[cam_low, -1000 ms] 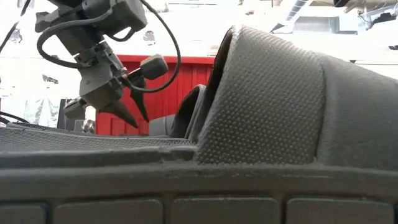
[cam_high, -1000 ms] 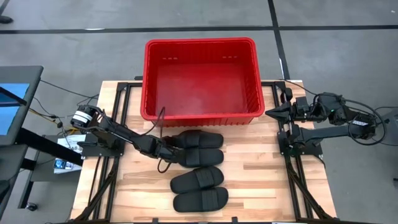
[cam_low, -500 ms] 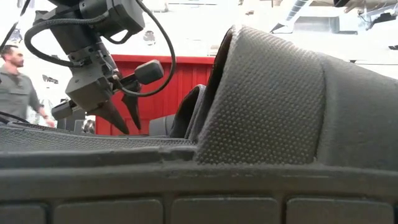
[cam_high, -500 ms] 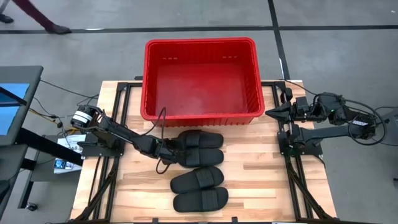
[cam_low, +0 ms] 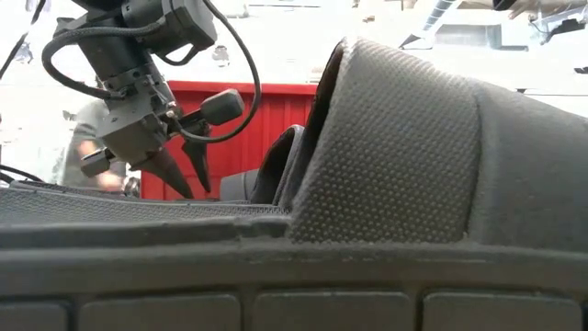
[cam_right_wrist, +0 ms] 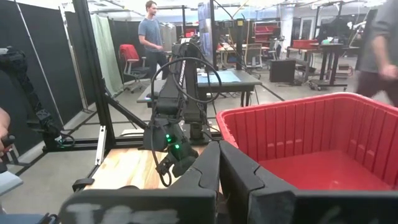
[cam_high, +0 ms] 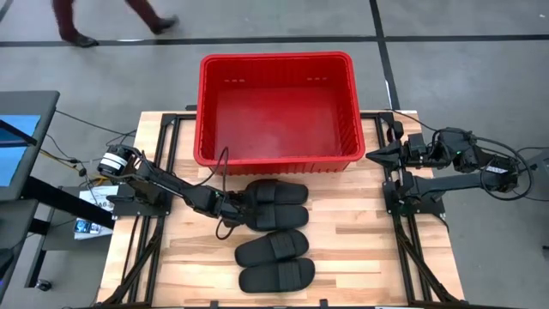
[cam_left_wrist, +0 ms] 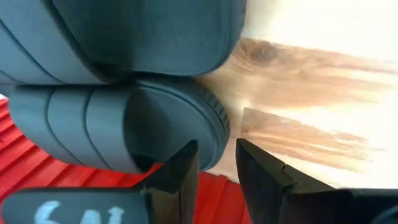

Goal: Pick and place slides into bin
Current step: Put the black slide into the container

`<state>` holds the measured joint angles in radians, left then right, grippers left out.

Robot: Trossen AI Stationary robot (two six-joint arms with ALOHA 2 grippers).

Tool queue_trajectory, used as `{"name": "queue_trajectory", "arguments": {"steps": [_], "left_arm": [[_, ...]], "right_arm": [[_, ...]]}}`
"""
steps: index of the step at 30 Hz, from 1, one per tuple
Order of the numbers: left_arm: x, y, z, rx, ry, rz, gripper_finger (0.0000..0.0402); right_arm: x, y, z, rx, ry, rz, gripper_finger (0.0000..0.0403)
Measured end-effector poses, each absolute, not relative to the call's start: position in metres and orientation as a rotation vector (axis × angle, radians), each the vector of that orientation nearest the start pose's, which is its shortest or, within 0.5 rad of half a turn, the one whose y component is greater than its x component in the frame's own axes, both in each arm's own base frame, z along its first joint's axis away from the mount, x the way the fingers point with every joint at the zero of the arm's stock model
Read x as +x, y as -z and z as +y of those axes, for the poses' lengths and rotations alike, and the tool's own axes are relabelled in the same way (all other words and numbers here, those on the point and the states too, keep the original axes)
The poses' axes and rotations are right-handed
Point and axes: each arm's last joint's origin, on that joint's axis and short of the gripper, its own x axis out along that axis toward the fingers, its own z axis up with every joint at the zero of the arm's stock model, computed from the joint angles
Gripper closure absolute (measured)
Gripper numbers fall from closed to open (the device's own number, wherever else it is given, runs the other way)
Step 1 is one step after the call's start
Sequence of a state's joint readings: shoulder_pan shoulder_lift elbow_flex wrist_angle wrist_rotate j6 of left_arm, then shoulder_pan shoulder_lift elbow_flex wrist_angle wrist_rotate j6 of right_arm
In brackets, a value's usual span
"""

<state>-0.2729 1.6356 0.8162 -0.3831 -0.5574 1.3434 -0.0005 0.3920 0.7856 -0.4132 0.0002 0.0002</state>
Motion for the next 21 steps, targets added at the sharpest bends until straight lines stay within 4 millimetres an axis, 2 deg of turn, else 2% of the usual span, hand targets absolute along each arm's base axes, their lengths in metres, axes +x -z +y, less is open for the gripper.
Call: {"name": "queue_trajectory", "arguments": {"steps": [14,21], "left_arm": [[0.2796,-0.1439,-0.0537,1.643,0.523,1.15,0.0301],[0.2799,-0.1432,-0.0537,1.613,0.565,1.127,0.0301]], "right_arm": [[0.0759,-0.3518,0.0,0.0,0.001,0.02,0.0403],[0.076,-0.3518,0.0,0.0,0.0,0.02,0.0403]]}}
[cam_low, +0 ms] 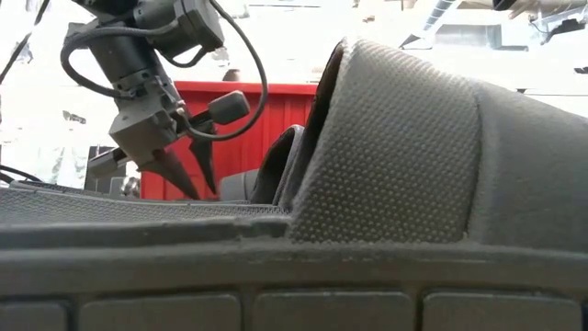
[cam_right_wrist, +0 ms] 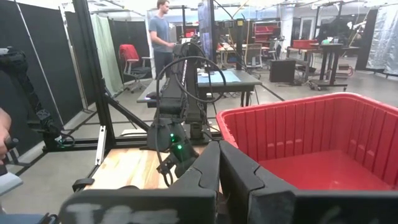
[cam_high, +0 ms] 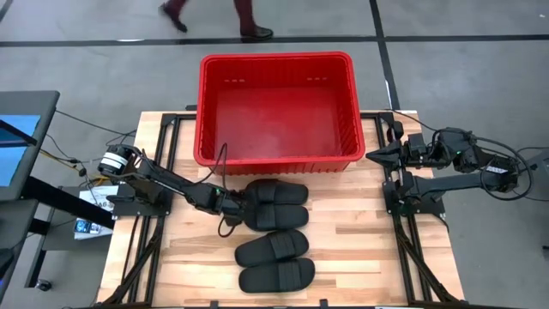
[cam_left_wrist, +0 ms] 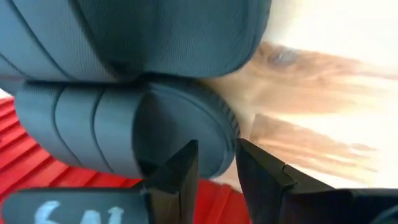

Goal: Pick and place slides into bin
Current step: Put the black slide into the container

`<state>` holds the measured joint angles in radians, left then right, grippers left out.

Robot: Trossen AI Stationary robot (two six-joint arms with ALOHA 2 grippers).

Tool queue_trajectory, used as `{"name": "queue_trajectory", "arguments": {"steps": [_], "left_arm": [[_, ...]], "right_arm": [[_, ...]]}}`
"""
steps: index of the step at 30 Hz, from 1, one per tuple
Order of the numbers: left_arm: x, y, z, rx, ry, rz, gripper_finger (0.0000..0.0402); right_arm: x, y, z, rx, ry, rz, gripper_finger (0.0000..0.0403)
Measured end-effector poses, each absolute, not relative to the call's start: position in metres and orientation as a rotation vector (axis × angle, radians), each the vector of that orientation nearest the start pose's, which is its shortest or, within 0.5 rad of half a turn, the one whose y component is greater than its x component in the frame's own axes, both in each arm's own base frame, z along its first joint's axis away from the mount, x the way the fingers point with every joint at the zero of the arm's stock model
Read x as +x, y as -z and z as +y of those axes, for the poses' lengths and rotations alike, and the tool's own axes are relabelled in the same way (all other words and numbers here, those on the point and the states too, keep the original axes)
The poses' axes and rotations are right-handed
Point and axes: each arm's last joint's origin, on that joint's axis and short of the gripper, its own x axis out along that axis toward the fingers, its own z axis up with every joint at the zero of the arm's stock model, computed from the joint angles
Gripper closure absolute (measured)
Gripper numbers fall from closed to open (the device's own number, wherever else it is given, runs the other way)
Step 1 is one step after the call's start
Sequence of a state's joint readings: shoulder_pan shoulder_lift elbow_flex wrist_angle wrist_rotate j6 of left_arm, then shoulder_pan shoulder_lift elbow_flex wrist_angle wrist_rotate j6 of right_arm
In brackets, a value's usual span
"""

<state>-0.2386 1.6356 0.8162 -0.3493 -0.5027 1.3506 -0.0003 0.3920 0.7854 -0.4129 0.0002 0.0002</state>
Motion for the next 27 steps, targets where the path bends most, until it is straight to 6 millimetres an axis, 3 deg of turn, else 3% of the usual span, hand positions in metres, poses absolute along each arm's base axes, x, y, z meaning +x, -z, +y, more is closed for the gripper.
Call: {"name": "queue_trajectory", "arguments": {"steps": [6,15,22,27], "left_arm": [[0.281,-0.141,-0.054,1.594,0.59,1.12,0.0301],[0.288,-0.117,-0.05,1.615,0.573,1.205,0.0301],[0.289,-0.116,-0.05,1.619,0.561,1.202,0.0301],[0.288,-0.115,-0.05,1.62,0.562,1.208,0.0336]], "right_arm": [[0.076,-0.352,0.0,0.0,0.001,0.02,0.0403],[0.076,-0.352,0.0,0.0,0.001,0.021,0.0403],[0.076,-0.352,0.0,0.0,0.001,0.022,0.0403],[0.076,-0.352,0.0,0.0,0.0,0.022,0.0403]]}}
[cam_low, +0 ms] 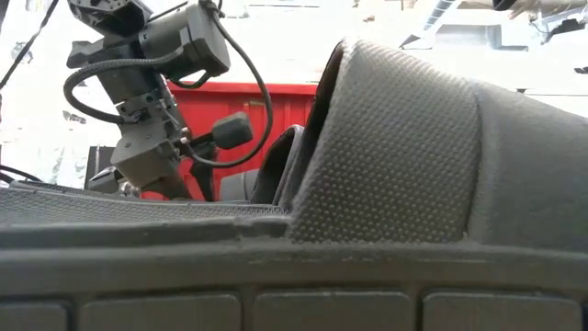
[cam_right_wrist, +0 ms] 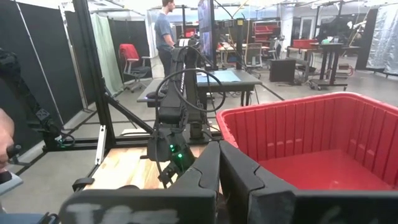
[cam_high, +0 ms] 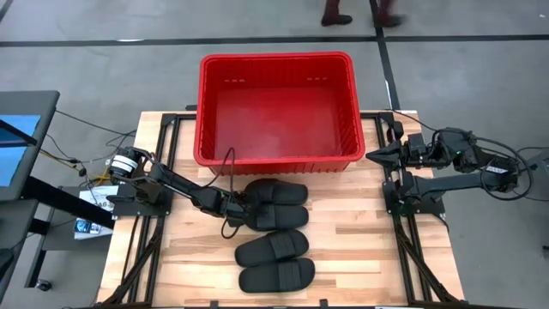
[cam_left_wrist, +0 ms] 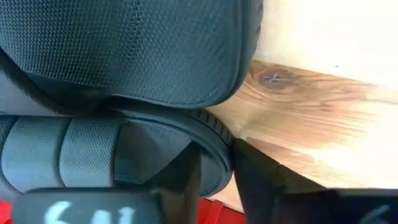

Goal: Pick and place slides into bin
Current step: Put the black slide into the container

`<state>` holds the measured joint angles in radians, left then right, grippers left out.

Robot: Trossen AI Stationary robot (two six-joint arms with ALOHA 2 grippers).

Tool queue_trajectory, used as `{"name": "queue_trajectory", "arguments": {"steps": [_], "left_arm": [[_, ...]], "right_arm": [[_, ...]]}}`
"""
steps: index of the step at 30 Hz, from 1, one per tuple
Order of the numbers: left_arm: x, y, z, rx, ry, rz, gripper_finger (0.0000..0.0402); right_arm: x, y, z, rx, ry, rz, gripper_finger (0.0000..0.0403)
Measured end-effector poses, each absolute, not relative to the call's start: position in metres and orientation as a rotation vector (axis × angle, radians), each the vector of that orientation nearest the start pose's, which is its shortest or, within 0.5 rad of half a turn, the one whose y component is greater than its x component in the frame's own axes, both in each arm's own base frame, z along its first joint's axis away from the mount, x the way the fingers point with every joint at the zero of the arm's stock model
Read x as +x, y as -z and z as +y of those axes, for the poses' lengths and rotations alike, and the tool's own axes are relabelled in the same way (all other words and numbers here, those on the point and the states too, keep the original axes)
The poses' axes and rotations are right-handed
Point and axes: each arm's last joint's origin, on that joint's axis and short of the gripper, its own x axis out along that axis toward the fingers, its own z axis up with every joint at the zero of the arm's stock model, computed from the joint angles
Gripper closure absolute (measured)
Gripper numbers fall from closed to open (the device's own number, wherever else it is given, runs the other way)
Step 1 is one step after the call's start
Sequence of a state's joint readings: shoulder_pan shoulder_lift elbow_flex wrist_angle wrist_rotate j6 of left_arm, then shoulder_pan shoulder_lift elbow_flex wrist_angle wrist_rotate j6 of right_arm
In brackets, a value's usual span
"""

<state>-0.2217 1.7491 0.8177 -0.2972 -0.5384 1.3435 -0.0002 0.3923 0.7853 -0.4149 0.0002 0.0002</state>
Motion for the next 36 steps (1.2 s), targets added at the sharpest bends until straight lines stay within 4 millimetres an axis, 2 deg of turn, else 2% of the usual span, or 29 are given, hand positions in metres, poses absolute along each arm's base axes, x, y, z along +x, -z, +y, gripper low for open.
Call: {"name": "queue_trajectory", "arguments": {"steps": [3,5,15,26,36], "left_arm": [[0.288,-0.115,-0.05,1.633,0.543,1.22,0.0379],[0.288,-0.115,-0.049,1.635,0.527,1.226,0.039],[0.288,-0.116,-0.048,1.717,0.402,1.291,0.0399],[0.286,-0.117,-0.054,1.754,0.37,1.31,0.0401],[0.297,-0.143,-0.064,1.708,0.284,1.354,0.0401]], "right_arm": [[0.076,-0.352,0.0,0.0,0.001,0.022,0.0403],[0.076,-0.352,0.0,0.0,0.0,0.022,0.0403],[0.076,-0.352,0.0,0.0,0.001,0.022,0.0403],[0.076,-0.352,0.0,0.0,0.001,0.022,0.0403],[0.076,-0.352,0.0,0.0,0.001,0.022,0.0403]]}}
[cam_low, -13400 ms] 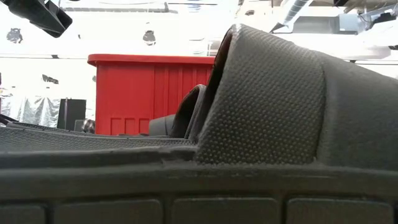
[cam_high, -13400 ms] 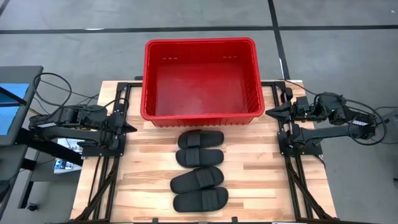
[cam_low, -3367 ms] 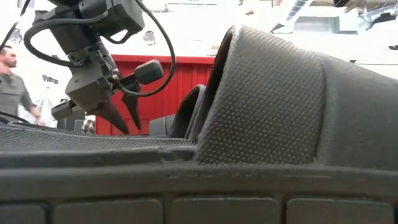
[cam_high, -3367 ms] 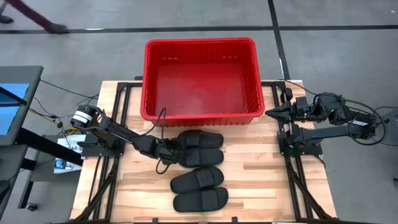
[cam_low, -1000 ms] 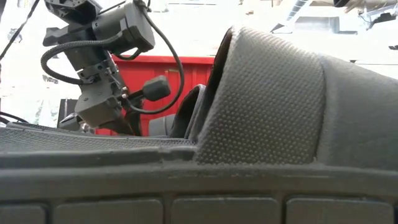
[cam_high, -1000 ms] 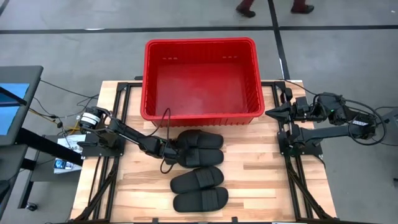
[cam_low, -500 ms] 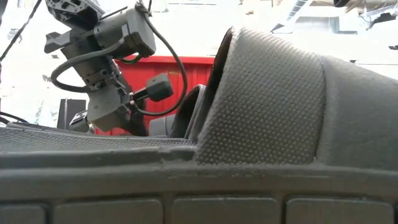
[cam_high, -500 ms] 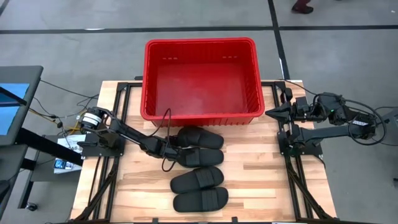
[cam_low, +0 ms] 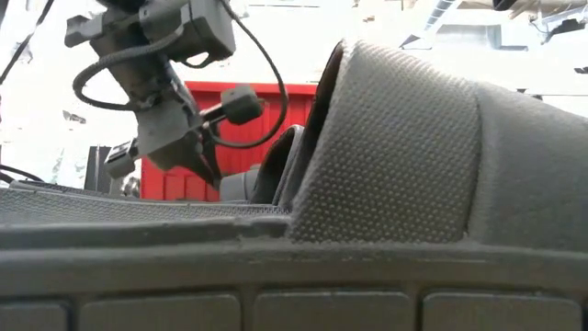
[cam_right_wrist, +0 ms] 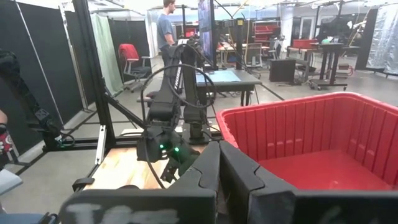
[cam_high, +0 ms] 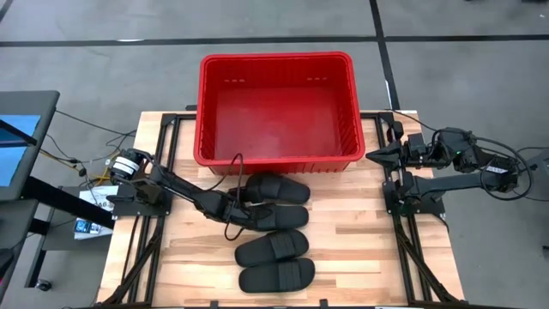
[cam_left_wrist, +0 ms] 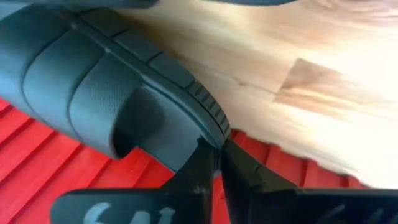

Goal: Pick and place slides into bin
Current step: Put the black slide into the container

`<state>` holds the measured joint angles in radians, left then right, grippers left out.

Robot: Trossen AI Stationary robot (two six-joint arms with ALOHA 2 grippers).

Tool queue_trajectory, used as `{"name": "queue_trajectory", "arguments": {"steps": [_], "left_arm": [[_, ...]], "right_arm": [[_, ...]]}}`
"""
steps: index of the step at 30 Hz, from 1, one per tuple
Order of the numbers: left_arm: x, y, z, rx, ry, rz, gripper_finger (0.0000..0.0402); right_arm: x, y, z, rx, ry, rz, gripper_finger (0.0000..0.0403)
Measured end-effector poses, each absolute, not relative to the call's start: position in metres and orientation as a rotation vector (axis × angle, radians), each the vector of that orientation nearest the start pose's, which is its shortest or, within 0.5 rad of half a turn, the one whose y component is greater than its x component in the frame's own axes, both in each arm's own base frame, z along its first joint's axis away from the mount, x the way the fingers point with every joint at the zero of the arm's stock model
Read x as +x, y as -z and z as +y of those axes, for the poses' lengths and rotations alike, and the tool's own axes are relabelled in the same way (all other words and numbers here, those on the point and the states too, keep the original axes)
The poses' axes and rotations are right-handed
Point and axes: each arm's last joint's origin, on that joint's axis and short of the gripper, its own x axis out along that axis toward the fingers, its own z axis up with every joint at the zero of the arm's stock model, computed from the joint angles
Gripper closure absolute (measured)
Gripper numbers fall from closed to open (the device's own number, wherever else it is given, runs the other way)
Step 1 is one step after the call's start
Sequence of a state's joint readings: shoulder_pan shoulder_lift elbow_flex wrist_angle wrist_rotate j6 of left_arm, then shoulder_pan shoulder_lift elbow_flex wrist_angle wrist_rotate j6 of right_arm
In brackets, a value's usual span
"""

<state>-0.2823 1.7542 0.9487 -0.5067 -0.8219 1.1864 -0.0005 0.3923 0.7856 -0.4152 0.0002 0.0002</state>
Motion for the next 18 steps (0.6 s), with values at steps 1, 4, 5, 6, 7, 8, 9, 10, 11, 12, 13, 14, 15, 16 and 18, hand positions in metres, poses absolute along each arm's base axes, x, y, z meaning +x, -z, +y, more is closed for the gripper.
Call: {"name": "queue_trajectory", "arguments": {"steps": [1,4,5,6,7,8,9,10,11,12,13,14,15,16,18], "left_arm": [[0.299,-0.147,-0.065,1.703,0.277,1.355,0.0401],[0.301,-0.155,-0.068,1.712,0.262,1.371,0.0401],[0.301,-0.157,-0.069,1.718,0.254,1.378,0.0401],[0.302,-0.159,-0.07,1.723,0.246,1.384,0.0401],[0.302,-0.161,-0.07,1.726,0.242,1.388,0.0401],[0.302,-0.163,-0.071,1.727,0.241,1.397,0.0401],[0.301,-0.165,-0.072,1.725,0.242,1.404,0.0401],[0.301,-0.166,-0.073,1.724,0.239,1.408,0.0401],[0.3,-0.167,-0.074,1.724,0.238,1.411,0.0401],[0.299,-0.168,-0.075,1.726,0.238,1.418,0.0401],[0.298,-0.168,-0.076,1.731,0.237,1.424,0.0401],[0.297,-0.169,-0.078,1.74,0.234,1.427,0.0401],[0.297,-0.17,-0.08,1.751,0.227,1.428,0.0401],[0.296,-0.171,-0.082,1.766,0.219,1.428,0.0401],[0.295,-0.173,-0.085,1.792,0.204,1.427,0.0401]], "right_arm": [[0.076,-0.352,0.0,0.0,0.001,0.022,0.0403],[0.076,-0.352,0.0,0.0,0.0,0.022,0.0403],[0.076,-0.352,0.0,0.0,0.001,0.022,0.0403],[0.076,-0.352,0.0,0.0,0.0,0.022,0.0403],[0.076,-0.352,0.0,0.0,0.001,0.022,0.0403],[0.076,-0.352,0.0,0.0,0.0,0.022,0.0403],[0.076,-0.352,0.0,0.0,0.0,0.022,0.0403],[0.076,-0.352,0.0,0.0,0.001,0.022,0.0403],[0.076,-0.352,0.0,0.0,0.001,0.022,0.0403],[0.076,-0.352,0.0,0.0,0.0,0.022,0.0403],[0.076,-0.352,0.0,0.0,0.001,0.022,0.0403],[0.076,-0.352,0.0,0.0,0.0,0.022,0.0403],[0.076,-0.352,0.0,0.0,0.001,0.022,0.0403],[0.076,-0.352,0.0,0.0,0.0,0.022,0.0403],[0.076,-0.352,0.0,0.0,0.0,0.022,0.0403]]}}
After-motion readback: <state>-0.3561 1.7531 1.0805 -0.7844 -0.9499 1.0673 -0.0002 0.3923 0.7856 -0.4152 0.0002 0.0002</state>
